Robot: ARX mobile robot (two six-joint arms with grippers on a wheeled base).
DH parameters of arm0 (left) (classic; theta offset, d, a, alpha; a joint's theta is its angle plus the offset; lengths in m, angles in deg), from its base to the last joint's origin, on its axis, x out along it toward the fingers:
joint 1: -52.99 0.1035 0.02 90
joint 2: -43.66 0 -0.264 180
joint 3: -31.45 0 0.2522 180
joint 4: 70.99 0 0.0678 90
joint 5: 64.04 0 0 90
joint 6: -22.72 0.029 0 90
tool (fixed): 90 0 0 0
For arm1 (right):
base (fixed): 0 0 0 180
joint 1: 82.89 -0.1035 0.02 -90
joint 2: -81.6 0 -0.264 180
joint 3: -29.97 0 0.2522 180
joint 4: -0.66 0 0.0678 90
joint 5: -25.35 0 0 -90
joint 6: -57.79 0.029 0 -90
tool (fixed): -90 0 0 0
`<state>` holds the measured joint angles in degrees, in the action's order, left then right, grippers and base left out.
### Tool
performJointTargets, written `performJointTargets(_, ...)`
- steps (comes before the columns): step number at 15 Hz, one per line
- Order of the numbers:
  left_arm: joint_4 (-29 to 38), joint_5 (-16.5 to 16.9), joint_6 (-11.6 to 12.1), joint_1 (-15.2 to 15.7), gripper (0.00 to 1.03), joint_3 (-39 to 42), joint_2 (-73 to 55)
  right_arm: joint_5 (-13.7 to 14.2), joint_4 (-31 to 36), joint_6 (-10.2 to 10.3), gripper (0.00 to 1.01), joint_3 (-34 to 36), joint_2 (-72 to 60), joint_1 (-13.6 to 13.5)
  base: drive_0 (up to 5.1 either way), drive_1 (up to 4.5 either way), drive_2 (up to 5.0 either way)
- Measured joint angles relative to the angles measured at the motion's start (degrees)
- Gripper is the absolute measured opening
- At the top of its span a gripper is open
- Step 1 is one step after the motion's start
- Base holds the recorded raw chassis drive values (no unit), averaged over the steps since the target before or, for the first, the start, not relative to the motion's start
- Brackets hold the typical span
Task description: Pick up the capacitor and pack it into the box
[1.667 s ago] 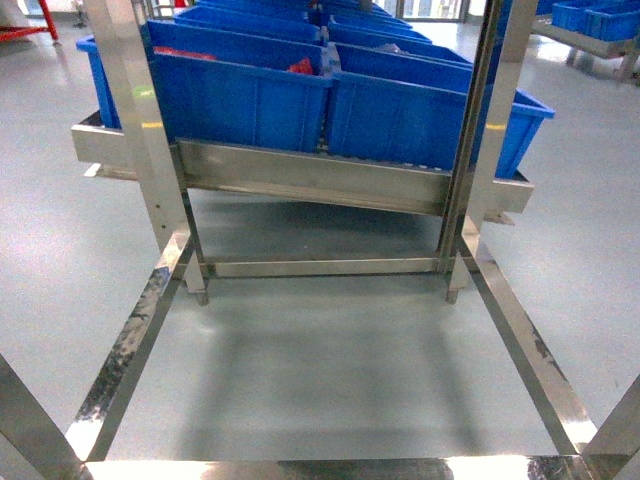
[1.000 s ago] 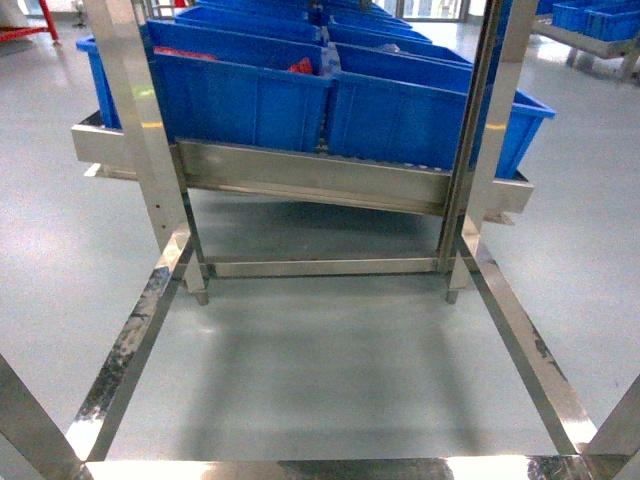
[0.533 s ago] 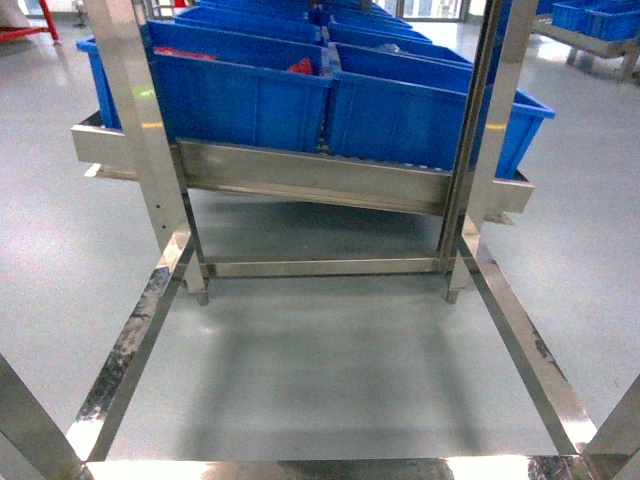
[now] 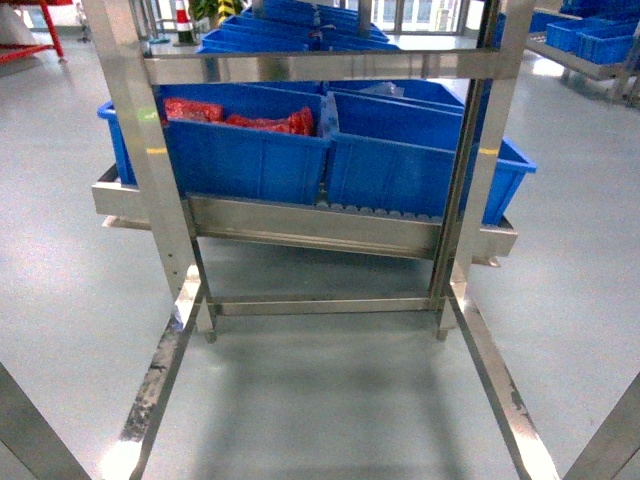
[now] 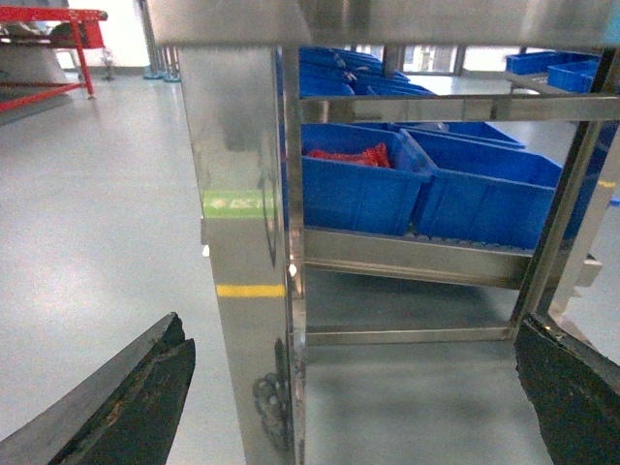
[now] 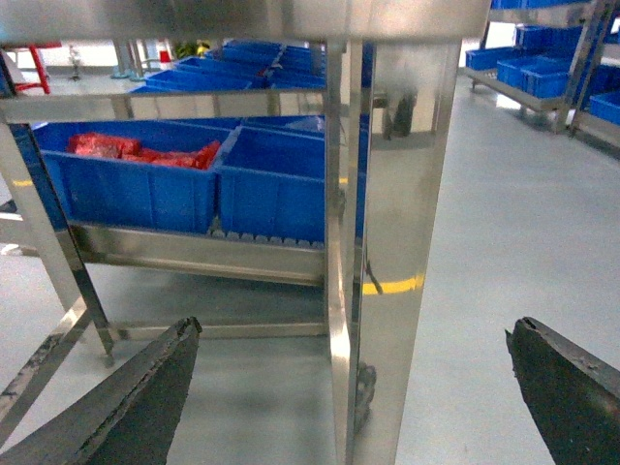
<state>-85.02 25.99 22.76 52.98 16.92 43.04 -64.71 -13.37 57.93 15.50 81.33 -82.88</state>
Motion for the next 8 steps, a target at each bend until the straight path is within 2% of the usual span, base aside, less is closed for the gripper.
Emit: performJointTargets(8,0.0,0.0,0.0,0.0,0.98,0.0,0.0,0.0,0.0,0.0,0.98,0.0,0.0,0.0,0.0,0.00,0.0)
